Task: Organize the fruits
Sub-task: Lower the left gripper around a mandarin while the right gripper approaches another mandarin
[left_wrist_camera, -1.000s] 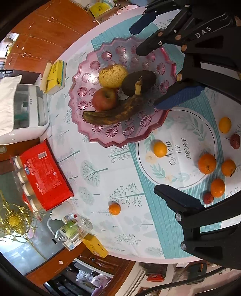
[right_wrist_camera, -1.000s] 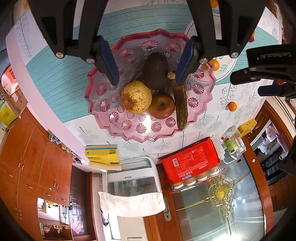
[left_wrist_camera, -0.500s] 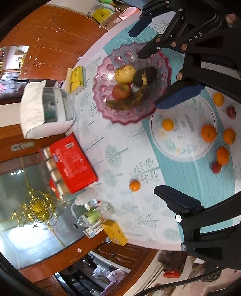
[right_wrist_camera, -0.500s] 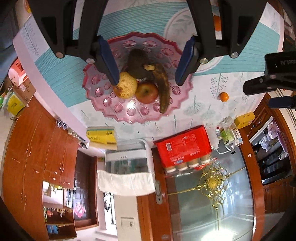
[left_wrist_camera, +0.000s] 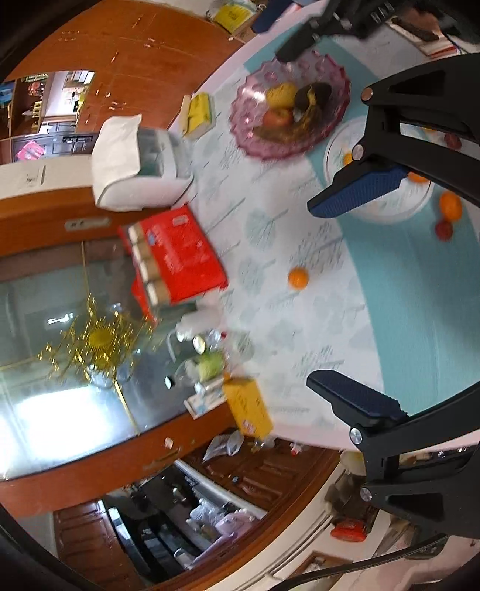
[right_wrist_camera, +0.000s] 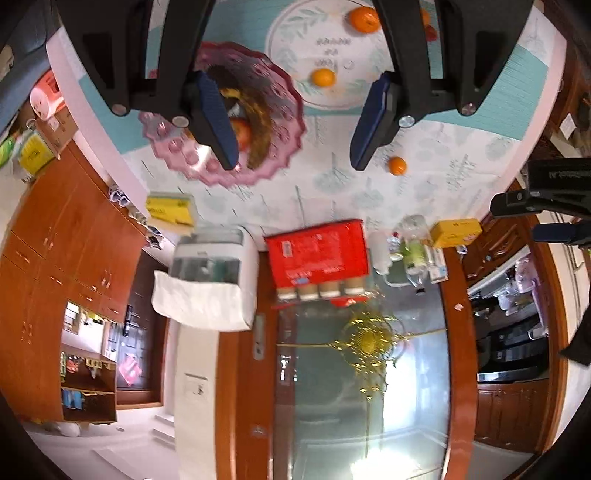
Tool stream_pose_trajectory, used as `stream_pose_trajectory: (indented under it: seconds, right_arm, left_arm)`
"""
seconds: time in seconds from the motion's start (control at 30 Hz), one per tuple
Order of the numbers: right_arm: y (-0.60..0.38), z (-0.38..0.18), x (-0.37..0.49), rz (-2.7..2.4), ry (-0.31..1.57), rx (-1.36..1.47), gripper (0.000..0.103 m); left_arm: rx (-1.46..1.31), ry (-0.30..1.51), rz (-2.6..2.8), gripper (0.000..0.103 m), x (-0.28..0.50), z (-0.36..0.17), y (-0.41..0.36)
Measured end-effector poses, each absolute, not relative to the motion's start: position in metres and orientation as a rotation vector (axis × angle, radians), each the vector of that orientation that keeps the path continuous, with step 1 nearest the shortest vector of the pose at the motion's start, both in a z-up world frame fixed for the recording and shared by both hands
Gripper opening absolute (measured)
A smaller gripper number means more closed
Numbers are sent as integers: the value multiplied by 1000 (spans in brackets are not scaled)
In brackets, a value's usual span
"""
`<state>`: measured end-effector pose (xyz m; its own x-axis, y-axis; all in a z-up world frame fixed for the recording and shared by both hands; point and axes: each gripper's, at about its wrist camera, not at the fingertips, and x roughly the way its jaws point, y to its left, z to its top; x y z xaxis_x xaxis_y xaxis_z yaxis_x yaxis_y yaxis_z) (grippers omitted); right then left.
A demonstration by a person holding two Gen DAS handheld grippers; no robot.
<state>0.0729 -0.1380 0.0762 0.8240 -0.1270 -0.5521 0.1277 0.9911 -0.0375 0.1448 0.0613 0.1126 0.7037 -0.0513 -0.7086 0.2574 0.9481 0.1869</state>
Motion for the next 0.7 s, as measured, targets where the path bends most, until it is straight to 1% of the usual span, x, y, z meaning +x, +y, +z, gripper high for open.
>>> stream_pose_trajectory:
  seconds: [0.2,0.37,0.47,0.7]
  right_arm:
    - [-130,102,101,-85,610,32,63]
    - [-130,99,119,-96,657,41,63]
    - [-131,84,127,-114,710,68,63]
    - [-136,20,137,-118,885,160,63]
  left_arm:
    - [305,755,-168,84,168,119,84]
    - [331,787,-219,84,190,100,83]
    - [371,833,-272,84,206,77,76]
    - [466,911,-381,84,249,24,58]
